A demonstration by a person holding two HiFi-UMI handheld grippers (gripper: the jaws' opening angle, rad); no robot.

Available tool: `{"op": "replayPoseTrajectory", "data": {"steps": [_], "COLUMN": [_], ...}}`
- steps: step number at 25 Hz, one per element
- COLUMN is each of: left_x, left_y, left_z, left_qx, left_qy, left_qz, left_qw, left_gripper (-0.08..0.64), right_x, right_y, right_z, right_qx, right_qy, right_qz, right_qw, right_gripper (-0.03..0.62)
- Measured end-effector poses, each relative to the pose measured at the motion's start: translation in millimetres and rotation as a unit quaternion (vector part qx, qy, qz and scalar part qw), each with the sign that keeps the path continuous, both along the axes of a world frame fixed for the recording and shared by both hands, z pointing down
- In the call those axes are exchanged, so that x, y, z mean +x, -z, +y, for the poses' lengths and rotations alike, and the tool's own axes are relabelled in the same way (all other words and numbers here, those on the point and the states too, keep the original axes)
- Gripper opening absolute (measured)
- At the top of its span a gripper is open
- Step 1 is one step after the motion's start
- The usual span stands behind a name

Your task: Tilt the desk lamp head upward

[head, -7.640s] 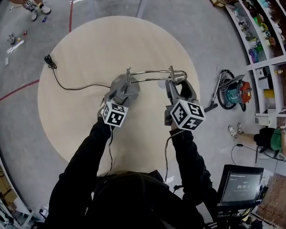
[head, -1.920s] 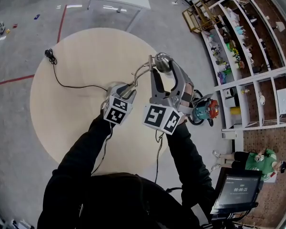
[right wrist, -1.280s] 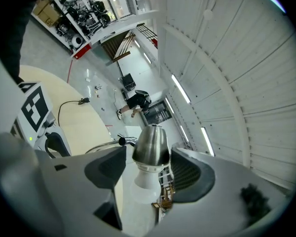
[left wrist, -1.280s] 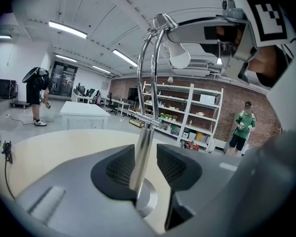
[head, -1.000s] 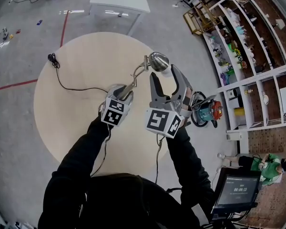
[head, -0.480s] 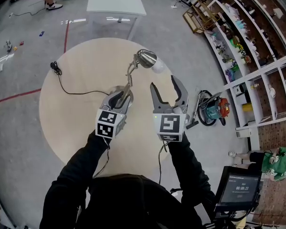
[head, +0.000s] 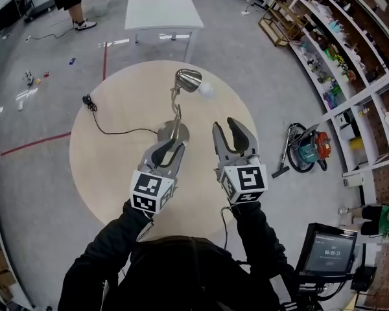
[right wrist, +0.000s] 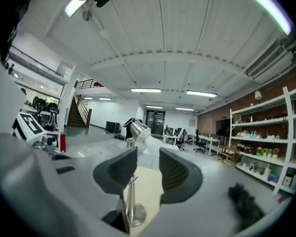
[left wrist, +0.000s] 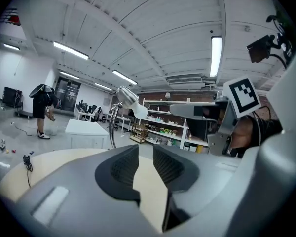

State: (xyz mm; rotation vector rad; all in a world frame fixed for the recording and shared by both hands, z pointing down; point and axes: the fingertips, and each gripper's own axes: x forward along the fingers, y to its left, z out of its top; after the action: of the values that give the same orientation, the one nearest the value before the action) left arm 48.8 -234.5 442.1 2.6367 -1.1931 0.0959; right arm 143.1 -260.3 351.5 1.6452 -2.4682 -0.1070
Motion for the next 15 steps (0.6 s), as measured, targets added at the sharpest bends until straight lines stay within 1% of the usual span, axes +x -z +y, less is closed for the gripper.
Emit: {"op": "replayPoseTrajectory", "data": {"steps": [2, 5, 7, 9, 11, 13, 15], "left_x": [5.6, 14.8, 12.9, 12.8, 15.8, 18.7, 19.9], "left_y": [14.0, 31.3, 42.4, 52.7, 59.5, 63.0, 66.2], "left_z": [12.2, 28.3, 35.9, 43.3, 51.4, 59.1, 64.3], "left_qx": [-0.003, 0.001, 0.019, 0.043, 0.057, 0.059, 0.059], "left_qy": [0.009, 0.014, 0.016, 0.015, 0.009, 0.001, -0.002], "left_qz": [0.004, 0.003, -0.009, -0.023, -0.028, -0.024, -0.017], "left_qw": [0.9999, 0.9999, 0.9996, 0.9987, 0.9979, 0.9979, 0.9981], "left_gripper": [0.098, 0.098, 0.098, 0.098, 0.098, 0.098, 0.098], "right_x": [14.7, 35.5, 35.9, 31.4, 24.7, 17.3, 11.7], "right_y": [4.7, 6.5, 4.6, 0.6, -6.3, -13.1, -16.3], "right_z": [13.0, 30.8, 39.8, 48.0, 57.6, 68.7, 78.5], "right_qx": [-0.005, -0.016, -0.023, -0.029, -0.036, -0.045, -0.051], "right_qy": [-0.002, -0.010, -0.009, 0.002, 0.020, 0.037, 0.047], "right_qz": [-0.037, -0.097, -0.120, -0.122, -0.112, -0.104, -0.112], "right_qw": [0.999, 0.995, 0.993, 0.992, 0.993, 0.993, 0.991], "right_gripper": [0.119, 0.030, 0.014, 0.006, 0.006, 0.006, 0.006]}}
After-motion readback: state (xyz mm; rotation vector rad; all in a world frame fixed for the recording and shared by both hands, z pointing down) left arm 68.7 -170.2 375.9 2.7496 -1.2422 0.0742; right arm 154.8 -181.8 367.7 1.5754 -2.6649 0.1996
